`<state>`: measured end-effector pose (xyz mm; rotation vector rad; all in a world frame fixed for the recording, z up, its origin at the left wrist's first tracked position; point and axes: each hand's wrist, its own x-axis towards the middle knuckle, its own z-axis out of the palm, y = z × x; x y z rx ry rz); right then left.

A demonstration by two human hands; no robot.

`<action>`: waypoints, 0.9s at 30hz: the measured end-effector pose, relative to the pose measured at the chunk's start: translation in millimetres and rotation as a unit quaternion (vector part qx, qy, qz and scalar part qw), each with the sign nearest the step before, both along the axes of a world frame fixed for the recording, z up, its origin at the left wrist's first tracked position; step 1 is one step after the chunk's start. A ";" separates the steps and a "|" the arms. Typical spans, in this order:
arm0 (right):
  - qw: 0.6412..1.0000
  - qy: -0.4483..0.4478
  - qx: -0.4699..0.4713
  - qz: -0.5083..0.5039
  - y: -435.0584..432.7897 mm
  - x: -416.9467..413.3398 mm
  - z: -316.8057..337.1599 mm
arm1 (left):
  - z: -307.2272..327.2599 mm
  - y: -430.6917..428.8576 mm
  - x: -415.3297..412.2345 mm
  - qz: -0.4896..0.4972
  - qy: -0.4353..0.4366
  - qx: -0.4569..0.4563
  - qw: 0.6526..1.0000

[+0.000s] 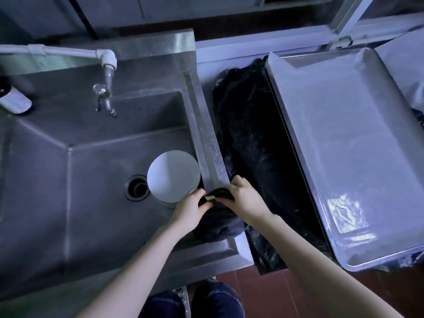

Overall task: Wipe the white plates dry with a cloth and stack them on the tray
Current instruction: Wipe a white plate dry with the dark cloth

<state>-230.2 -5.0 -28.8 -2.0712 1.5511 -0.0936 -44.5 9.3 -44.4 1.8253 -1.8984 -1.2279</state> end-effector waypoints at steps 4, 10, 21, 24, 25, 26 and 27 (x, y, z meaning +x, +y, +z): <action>0.992 -0.094 0.068 -0.054 -12.7 27.8 16.8 | 16.6 7.0 27.2 0.085 0.074 0.012 0.994; 0.970 -0.143 0.188 -0.053 -27.5 82.8 24.9 | 35.3 6.4 81.4 0.270 0.088 -0.086 0.955; 0.909 -0.206 0.202 -0.300 -39.4 187.6 -17.5 | -22.5 4.0 192.2 0.207 0.076 0.017 0.975; 0.896 -0.139 0.240 -0.347 -51.3 187.7 -44.0 | -42.6 -14.6 212.1 0.263 0.072 0.047 0.961; 0.892 -0.114 0.251 -0.358 -54.2 186.7 -53.9 | -51.6 -20.4 217.3 0.272 0.067 0.051 0.959; 0.887 -0.092 0.257 -0.373 -57.1 186.1 -64.3 | -60.6 -26.3 222.2 0.278 0.060 0.051 0.957; 0.881 -0.074 0.260 -0.389 -59.6 186.3 -74.3 | -68.1 -31.5 226.7 0.282 0.054 0.049 0.957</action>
